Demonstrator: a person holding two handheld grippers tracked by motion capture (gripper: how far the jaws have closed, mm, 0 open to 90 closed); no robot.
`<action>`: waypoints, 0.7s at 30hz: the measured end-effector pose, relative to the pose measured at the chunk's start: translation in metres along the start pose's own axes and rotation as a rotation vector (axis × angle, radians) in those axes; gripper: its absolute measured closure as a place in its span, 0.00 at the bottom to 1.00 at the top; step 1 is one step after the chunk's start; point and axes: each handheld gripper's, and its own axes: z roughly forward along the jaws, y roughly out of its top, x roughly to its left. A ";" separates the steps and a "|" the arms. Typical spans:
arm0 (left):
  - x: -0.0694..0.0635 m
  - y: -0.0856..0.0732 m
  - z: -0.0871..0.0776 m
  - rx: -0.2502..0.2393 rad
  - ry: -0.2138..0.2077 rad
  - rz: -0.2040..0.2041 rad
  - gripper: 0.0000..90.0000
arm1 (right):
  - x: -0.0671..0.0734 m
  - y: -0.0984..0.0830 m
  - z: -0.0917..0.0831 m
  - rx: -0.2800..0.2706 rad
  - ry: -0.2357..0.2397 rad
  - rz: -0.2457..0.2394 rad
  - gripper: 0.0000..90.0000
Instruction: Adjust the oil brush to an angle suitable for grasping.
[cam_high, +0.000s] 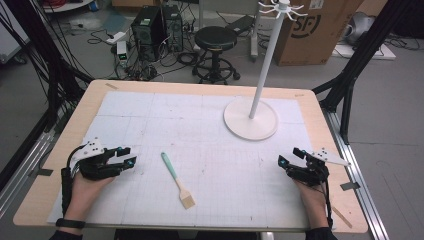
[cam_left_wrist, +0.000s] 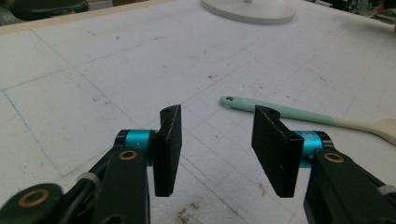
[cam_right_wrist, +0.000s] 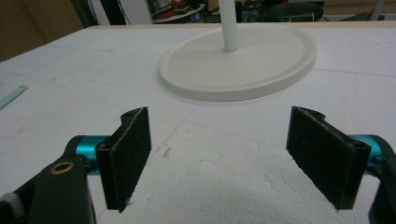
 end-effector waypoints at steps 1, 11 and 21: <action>0.002 0.000 -0.001 -0.005 0.010 -0.004 0.52 | 0.001 0.000 0.001 0.001 -0.001 -0.018 0.24; 0.016 -0.010 -0.017 -0.040 0.080 -0.067 0.33 | 0.029 0.017 0.012 0.044 0.084 -0.075 0.24; 0.020 -0.015 -0.015 -0.037 0.090 -0.067 0.27 | 0.067 0.027 0.034 0.081 0.197 -0.112 0.22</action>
